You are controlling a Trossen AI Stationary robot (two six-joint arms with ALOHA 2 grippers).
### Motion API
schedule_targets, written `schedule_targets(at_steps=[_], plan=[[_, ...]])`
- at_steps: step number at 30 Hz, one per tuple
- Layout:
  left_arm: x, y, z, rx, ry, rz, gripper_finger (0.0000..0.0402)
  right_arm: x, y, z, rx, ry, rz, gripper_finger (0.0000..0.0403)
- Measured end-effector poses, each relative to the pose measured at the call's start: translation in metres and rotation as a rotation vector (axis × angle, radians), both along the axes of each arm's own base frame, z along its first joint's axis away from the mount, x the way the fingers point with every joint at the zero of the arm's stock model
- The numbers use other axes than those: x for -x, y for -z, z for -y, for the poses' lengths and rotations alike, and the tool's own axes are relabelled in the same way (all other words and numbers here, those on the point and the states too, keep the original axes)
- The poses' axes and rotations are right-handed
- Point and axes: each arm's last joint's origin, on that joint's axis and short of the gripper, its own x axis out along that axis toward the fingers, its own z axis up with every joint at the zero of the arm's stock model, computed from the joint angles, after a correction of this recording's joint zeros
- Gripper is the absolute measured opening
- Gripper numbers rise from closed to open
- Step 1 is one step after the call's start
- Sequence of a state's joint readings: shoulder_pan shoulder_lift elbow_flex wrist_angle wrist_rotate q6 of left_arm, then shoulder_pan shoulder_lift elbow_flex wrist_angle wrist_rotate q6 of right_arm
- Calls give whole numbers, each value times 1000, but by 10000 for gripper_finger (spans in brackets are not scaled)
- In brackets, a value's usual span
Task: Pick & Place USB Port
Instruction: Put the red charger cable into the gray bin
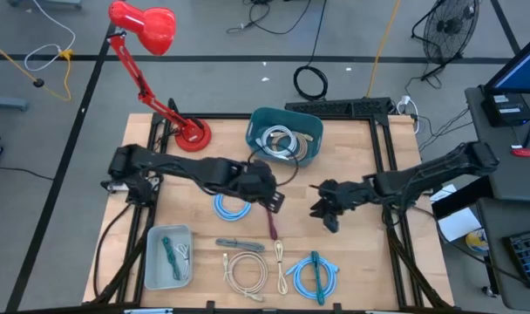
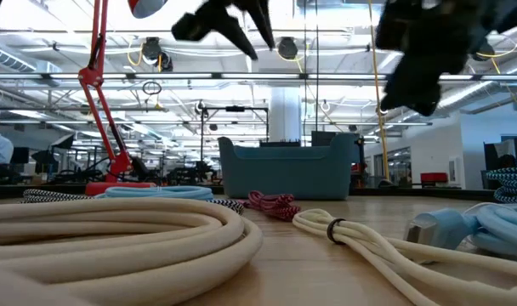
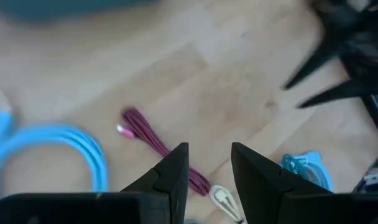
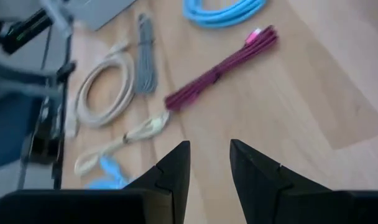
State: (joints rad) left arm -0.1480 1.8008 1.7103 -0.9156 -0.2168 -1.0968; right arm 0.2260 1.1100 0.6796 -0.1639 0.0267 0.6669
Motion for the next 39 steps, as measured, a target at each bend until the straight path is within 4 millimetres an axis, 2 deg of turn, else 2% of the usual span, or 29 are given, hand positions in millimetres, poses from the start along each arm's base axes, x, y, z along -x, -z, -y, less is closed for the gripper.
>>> schedule_targets(at_steps=[4,9,15,20,24,30,34,39], plan=[[21,-24,-1,-80,106,10,122,-30,-5,9,-77,176,0,105],[48,-40,1,-195,223,-59,122,-65,-10,16,-157,305,-33,104],[77,-48,9,-320,321,-190,122,-107,-5,14,-197,356,-86,90],[92,-55,17,-395,353,-207,122,-135,3,10,-204,360,-152,78],[100,-60,25,-432,364,-187,122,-148,14,8,-180,325,-258,78],[108,-60,36,-461,400,-210,122,-153,23,8,-111,325,-418,79],[115,-60,41,-482,398,-238,122,-157,29,8,-112,327,-425,79],[116,-60,45,-501,390,-234,122,-161,46,7,-115,343,-467,80]])
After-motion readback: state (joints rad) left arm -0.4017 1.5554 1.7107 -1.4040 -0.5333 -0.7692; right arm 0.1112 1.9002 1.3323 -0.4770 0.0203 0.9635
